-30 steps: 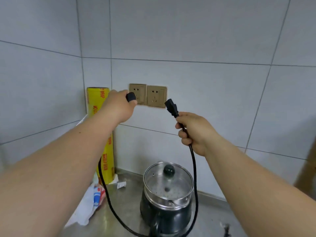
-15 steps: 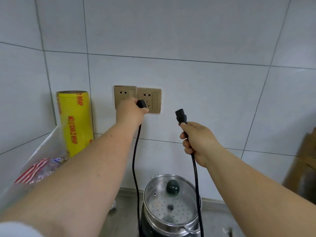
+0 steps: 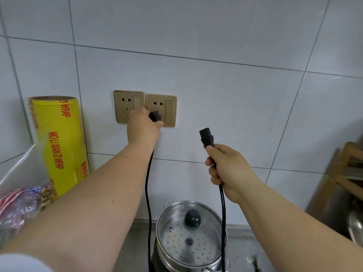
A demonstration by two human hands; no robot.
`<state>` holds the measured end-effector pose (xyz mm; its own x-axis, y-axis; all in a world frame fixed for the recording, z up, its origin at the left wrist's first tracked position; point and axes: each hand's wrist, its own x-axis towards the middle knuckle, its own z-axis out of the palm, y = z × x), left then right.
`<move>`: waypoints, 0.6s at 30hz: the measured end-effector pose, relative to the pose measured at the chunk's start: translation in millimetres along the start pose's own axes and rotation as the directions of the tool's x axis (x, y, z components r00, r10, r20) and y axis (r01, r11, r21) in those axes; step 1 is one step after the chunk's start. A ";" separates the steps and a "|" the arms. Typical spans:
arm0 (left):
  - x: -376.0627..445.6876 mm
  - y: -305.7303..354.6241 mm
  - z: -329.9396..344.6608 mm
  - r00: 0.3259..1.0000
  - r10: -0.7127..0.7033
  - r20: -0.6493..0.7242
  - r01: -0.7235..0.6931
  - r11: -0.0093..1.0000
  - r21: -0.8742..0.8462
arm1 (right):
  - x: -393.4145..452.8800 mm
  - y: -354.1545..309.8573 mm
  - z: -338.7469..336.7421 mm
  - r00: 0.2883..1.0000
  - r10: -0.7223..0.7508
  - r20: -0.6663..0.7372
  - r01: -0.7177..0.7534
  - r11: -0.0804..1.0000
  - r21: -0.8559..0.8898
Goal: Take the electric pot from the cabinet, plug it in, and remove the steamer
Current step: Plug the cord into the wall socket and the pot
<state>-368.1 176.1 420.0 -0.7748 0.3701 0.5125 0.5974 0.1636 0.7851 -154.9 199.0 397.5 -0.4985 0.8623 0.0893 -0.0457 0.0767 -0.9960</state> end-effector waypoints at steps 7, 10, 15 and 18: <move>1.8 4.8 2.8 0.999 -0.011 -0.039 0.014 0.997 0.077 | -3.0 0.7 -3.2 1.000 -0.006 0.015 0.006 1.000 0.015; 5.8 11.7 2.1 1.000 0.026 -0.011 -0.023 0.981 0.192 | -2.8 1.2 -4.5 1.000 -0.004 0.029 0.004 1.000 0.015; 10.2 14.6 8.9 0.995 0.093 0.022 -0.095 0.925 0.367 | 1.9 2.7 -7.2 0.999 -0.009 0.033 0.008 0.999 0.034; 10.2 13.2 13.6 0.991 0.135 0.005 -0.125 0.900 0.418 | 6.5 4.8 -8.2 0.999 -0.004 0.040 0.002 0.999 0.044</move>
<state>-365.3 194.5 430.9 -0.6863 0.3937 0.6116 0.7205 0.4831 0.4975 -151.2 209.1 393.4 -0.5327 0.8411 0.0935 -0.0850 0.0567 -0.9948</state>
